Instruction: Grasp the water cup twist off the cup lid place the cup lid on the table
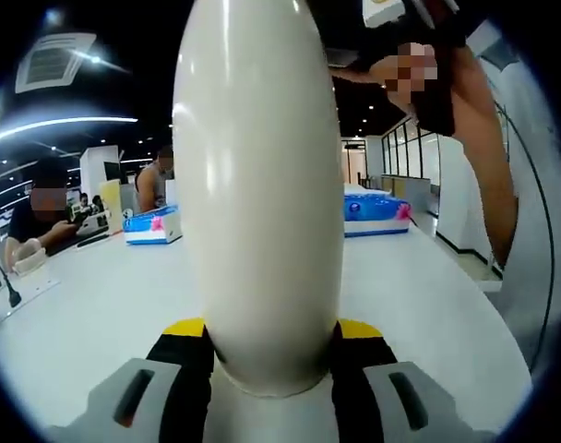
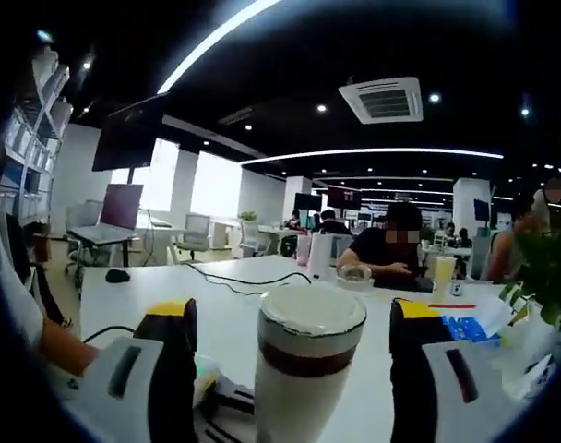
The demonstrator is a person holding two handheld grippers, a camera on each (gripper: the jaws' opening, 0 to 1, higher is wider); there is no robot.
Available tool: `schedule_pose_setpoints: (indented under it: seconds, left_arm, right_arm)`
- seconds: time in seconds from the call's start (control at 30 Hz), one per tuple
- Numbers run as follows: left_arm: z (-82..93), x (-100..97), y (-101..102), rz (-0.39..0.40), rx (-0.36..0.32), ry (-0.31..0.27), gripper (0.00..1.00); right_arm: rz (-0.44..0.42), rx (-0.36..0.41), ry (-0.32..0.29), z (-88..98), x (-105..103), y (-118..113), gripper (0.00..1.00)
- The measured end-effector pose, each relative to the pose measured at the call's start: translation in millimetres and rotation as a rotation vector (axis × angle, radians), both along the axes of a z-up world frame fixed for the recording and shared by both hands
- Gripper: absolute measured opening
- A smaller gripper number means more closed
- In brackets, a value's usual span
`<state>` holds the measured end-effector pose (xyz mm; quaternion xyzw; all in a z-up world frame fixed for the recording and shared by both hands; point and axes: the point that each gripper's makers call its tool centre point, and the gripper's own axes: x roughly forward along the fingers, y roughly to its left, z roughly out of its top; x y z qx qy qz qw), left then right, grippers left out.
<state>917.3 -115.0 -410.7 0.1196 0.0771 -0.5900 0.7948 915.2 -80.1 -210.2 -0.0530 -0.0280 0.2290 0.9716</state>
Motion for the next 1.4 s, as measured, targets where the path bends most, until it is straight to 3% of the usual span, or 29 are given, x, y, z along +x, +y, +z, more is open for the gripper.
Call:
schedule_pose_setpoints:
  seconds: [0.2, 0.53, 0.67, 0.83, 1.0, 1.4]
  left_arm:
    - [-0.1, -0.2, 0, -0.001, 0.0, 0.001, 0.51]
    - [-0.4, -0.5, 0, 0.0, 0.0, 0.001, 0.51]
    - [-0.5, -0.8, 0, 0.0, 0.0, 0.001, 0.51]
    - [-0.7, -1.1, 0, -0.001, 0.0, 0.002, 0.51]
    - [-0.7, -1.2, 1, -0.001, 0.0, 0.002, 0.51]
    - [-0.5, -1.4, 1, 0.0, 0.0, 0.002, 0.51]
  right_arm:
    - [-0.072, -0.019, -0.007, -5.4, 3, -3, 0.95]
    - [-0.138, -0.047, -0.002, -7.4, 4, -8, 0.91]
    - [-0.108, 0.039, -0.03, 3.8, 2, -3, 0.84]
    - [-0.132, 0.03, -0.017, 0.8, 3, -7, 0.73]
    - [-0.113, 0.089, -0.03, 7.6, -2, -8, 0.67]
    - [-0.121, 0.071, -0.027, 7.0, -3, -13, 0.46]
